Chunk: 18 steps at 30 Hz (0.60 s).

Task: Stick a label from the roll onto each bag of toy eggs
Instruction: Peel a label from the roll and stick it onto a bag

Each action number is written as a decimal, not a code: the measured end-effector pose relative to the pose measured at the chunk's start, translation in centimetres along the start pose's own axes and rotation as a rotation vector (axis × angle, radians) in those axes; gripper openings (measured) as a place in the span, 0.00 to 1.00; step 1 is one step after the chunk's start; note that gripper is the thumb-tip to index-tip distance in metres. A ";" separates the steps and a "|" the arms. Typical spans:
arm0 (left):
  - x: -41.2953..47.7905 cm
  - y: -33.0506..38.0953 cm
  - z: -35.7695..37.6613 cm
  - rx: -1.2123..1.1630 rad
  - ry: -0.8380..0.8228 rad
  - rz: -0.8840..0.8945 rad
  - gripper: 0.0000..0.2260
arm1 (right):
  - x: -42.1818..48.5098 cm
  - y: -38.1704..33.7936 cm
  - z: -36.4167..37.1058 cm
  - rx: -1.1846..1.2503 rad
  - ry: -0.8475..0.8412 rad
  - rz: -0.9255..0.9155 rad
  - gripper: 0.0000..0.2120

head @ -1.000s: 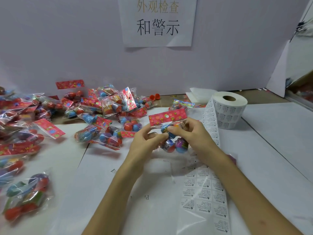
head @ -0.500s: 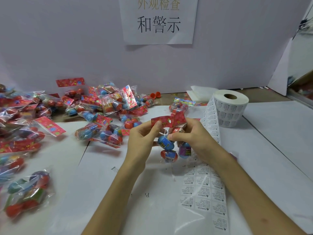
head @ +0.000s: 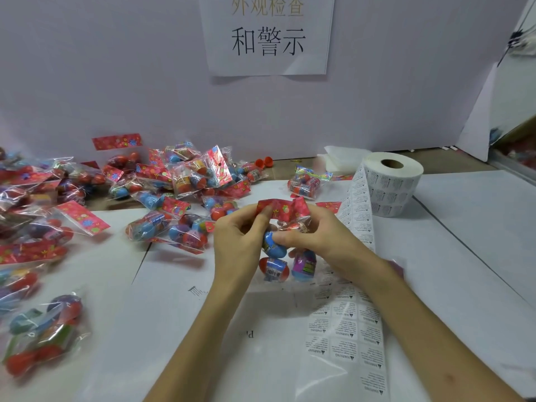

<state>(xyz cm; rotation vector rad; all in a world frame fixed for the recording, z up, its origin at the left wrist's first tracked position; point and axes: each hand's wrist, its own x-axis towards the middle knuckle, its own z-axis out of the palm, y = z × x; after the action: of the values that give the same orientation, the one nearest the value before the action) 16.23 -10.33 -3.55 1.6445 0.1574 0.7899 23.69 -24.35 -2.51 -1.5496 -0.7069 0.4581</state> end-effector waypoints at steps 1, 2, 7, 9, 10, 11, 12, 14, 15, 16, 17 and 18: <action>0.0 0.0 0.0 0.029 0.002 0.017 0.13 | 0.0 -0.1 0.0 -0.009 0.003 0.000 0.15; -0.1 -0.1 0.1 0.052 0.004 0.024 0.13 | -0.1 -0.1 0.0 -0.018 0.005 0.003 0.16; -0.2 0.1 0.1 0.055 -0.039 0.030 0.11 | -0.4 -0.6 -0.4 -0.014 -0.056 0.012 0.17; -0.2 0.1 0.1 0.056 -0.041 0.019 0.08 | -0.5 -0.6 -0.6 -0.009 -0.063 0.023 0.17; -0.1 0.0 0.2 0.059 -0.031 0.012 0.07 | -0.5 -0.6 -0.7 -0.011 -0.056 0.025 0.17; -0.1 0.0 0.2 0.055 -0.012 0.006 0.07 | -0.5 -0.6 -0.6 -0.017 -0.048 0.025 0.17; -0.1 0.0 0.3 0.047 0.016 0.000 0.07 | -0.4 -0.6 -0.6 -0.020 -0.045 0.021 0.16; 0.0 -0.1 0.1 0.031 0.093 -0.019 0.09 | -0.1 -0.4 -0.4 0.035 -0.027 0.037 0.14; 0.1 -0.1 0.0 0.029 0.131 -0.026 0.08 | 0.0 -0.3 -0.4 0.092 -0.003 0.065 0.14; 0.2 -0.2 -0.1 0.034 0.165 -0.028 0.06 | 0.1 -0.3 -0.5 0.141 0.022 0.093 0.16; 0.2 -0.3 -0.1 0.045 0.193 -0.026 0.05 | 0.1 -0.3 -0.6 0.167 0.043 0.111 0.17; 0.3 -0.3 -0.1 0.064 0.214 -0.018 0.05 | 0.2 -0.3 -0.7 0.170 0.055 0.116 0.18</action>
<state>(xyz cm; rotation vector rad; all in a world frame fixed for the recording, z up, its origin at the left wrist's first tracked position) 16.46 -9.99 -3.74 1.6136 0.3506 0.9553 24.25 -24.75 -2.11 -1.4419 -0.5235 0.5460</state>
